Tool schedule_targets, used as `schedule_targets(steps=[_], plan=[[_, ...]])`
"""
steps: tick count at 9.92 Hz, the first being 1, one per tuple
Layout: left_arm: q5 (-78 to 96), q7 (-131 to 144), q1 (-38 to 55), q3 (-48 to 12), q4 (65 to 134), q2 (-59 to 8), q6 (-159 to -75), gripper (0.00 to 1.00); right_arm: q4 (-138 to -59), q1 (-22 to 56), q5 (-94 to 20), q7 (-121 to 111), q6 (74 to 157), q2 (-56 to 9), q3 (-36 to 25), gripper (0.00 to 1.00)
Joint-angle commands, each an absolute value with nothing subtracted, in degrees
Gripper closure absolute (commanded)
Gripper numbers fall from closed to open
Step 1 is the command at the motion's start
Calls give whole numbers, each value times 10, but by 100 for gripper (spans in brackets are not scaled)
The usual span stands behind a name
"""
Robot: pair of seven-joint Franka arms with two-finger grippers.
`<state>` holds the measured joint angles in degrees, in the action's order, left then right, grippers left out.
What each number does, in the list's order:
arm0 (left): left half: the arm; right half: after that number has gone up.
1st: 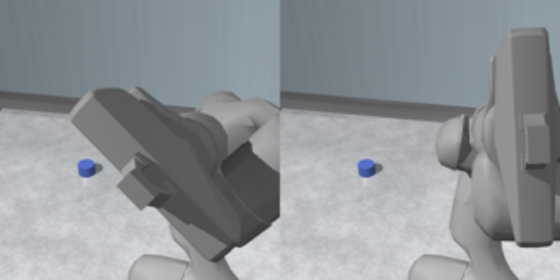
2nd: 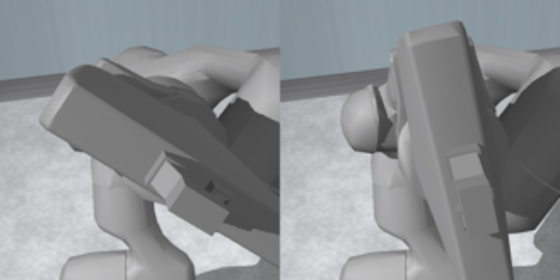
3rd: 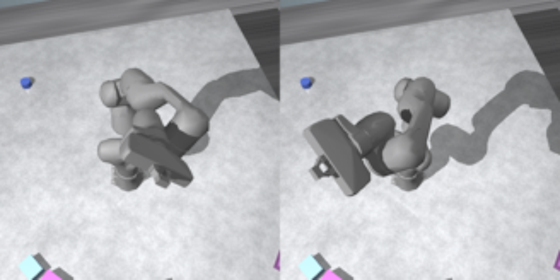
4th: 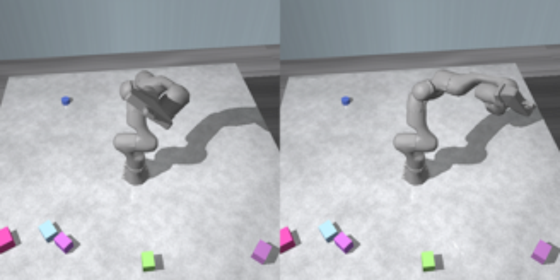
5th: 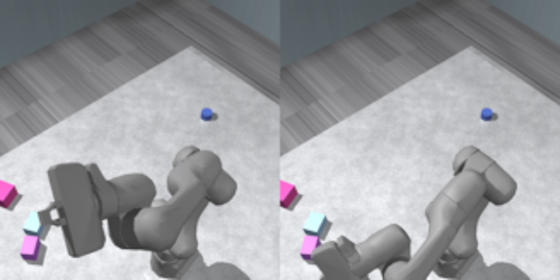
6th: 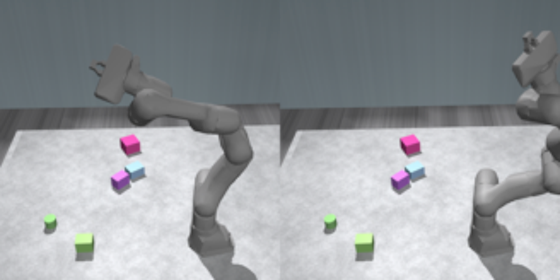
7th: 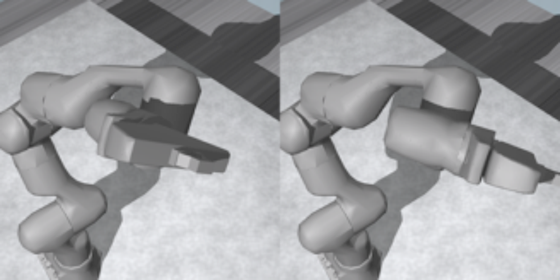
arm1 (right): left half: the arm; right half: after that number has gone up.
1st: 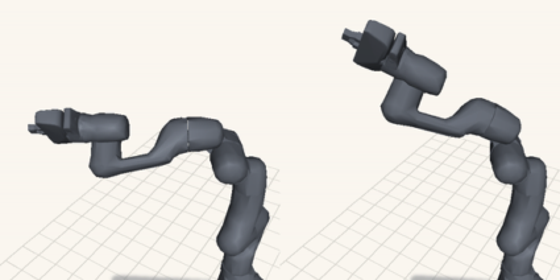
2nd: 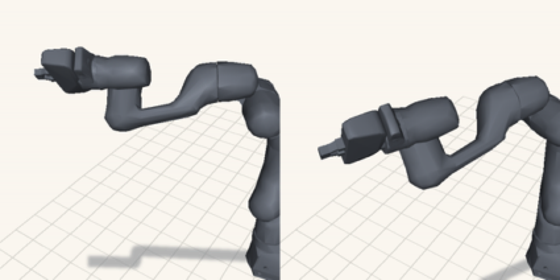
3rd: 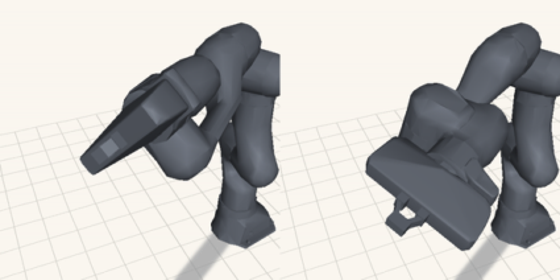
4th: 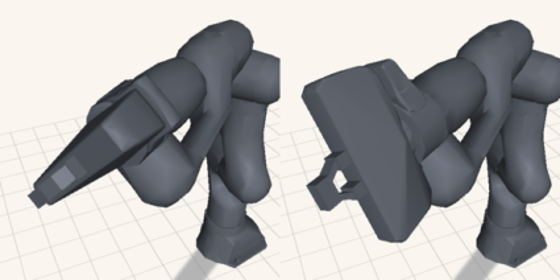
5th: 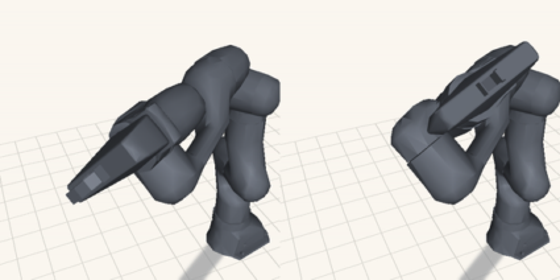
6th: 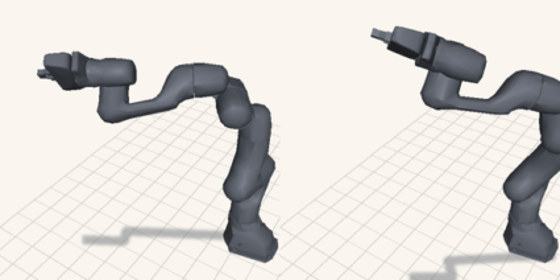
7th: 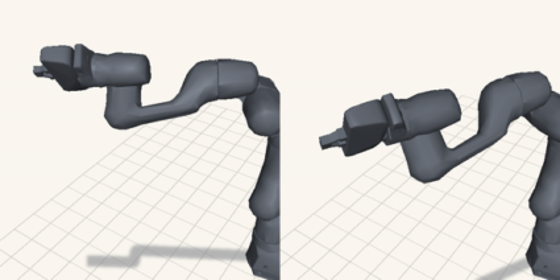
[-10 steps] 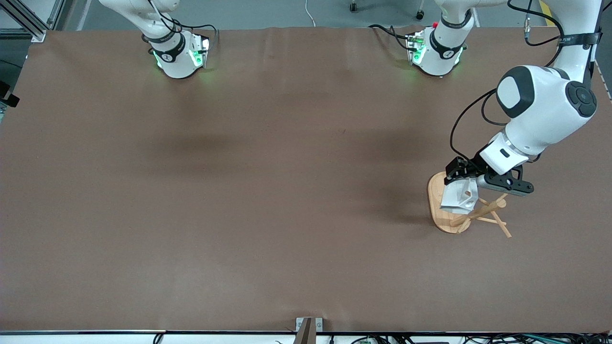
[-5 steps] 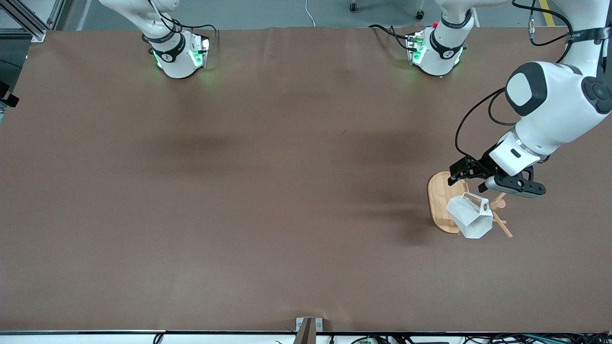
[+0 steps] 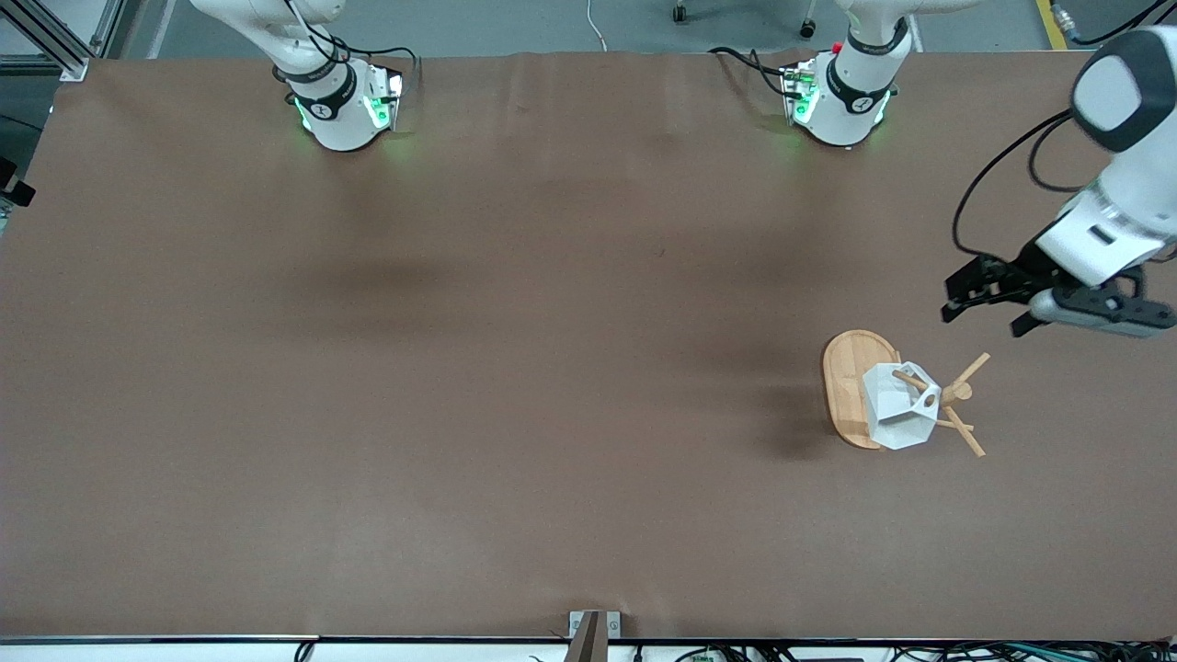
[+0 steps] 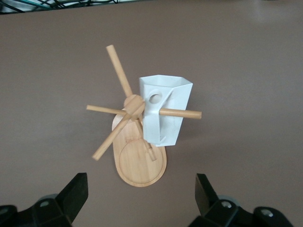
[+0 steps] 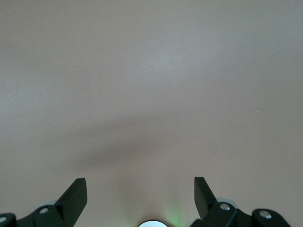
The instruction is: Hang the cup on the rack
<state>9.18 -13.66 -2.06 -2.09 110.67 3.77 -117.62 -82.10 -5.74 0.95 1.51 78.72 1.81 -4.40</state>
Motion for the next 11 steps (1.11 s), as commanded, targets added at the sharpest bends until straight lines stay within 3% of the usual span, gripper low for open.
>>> schedule_targets(steps=[1, 3, 7, 11], plan=[[26, -127, -10, -16, 1071, 55, -1073, 0, -813, -66, 10, 10, 786, 15, -40, 0], [-7, -92, -8, -23, 1010, 55, -985, 0, -813, -66, 10, 10, 786, 15, -40, 0], [-1, 2, -24, -55, 903, 17, -886, 0, -813, -67, 10, 10, 786, 15, -40, 0], [-3, 61, -27, -86, 919, 33, -884, 0, -813, -67, 10, 10, 786, 15, -40, 0]])
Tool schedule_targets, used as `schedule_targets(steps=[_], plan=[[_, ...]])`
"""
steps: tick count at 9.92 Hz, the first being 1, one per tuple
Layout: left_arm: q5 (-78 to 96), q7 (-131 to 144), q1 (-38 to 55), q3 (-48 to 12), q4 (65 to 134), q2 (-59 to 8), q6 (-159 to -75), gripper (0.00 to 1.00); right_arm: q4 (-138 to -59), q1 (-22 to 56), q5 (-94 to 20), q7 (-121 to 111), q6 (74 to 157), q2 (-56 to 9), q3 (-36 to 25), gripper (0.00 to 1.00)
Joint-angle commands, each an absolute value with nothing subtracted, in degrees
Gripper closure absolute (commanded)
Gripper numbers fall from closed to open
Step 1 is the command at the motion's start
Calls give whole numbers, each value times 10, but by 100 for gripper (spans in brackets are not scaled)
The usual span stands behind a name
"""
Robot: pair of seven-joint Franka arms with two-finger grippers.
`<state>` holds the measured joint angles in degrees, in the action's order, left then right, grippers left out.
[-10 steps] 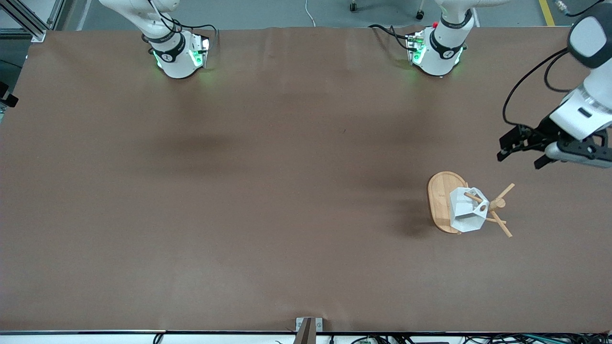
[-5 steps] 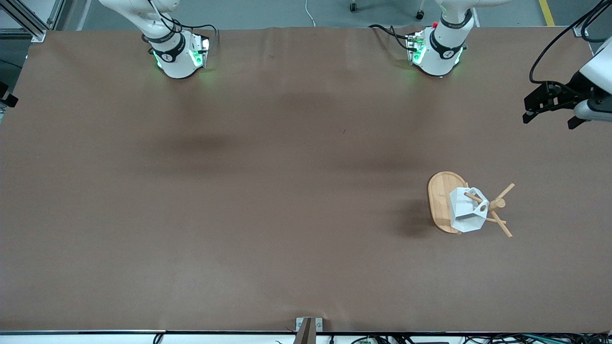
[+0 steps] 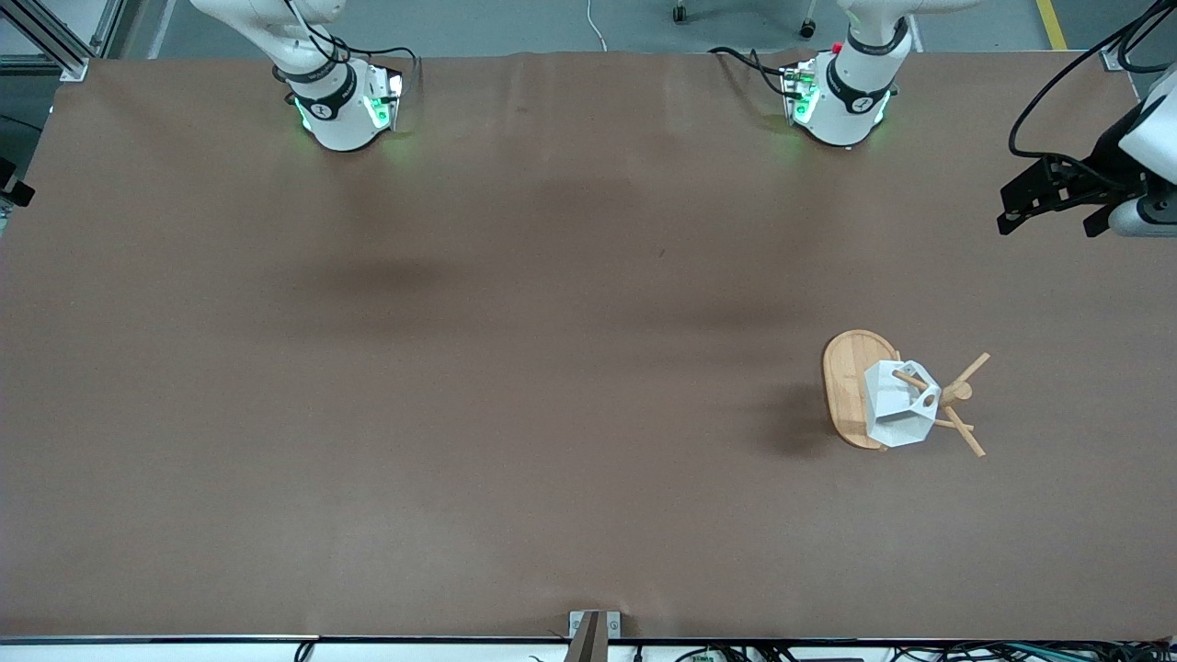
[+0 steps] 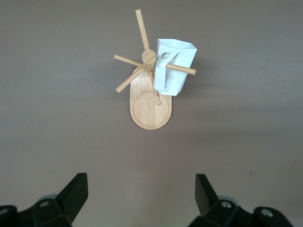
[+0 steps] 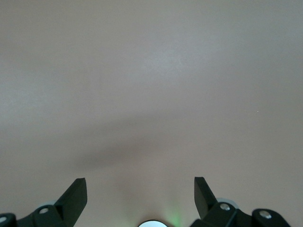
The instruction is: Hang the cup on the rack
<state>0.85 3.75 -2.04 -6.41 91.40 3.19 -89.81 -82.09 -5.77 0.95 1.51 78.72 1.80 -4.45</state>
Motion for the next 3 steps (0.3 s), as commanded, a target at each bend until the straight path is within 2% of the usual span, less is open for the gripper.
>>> schedule_targets(steps=[1, 3], plan=[[-7, 52, -28, -91, 919, 35, -883, 0, -813, -67, 10, 10, 786, 15, -40, 0], [-7, 45, -30, -88, 918, 34, -881, 0, -813, -68, 9, 10, 787, 15, -40, 0]])
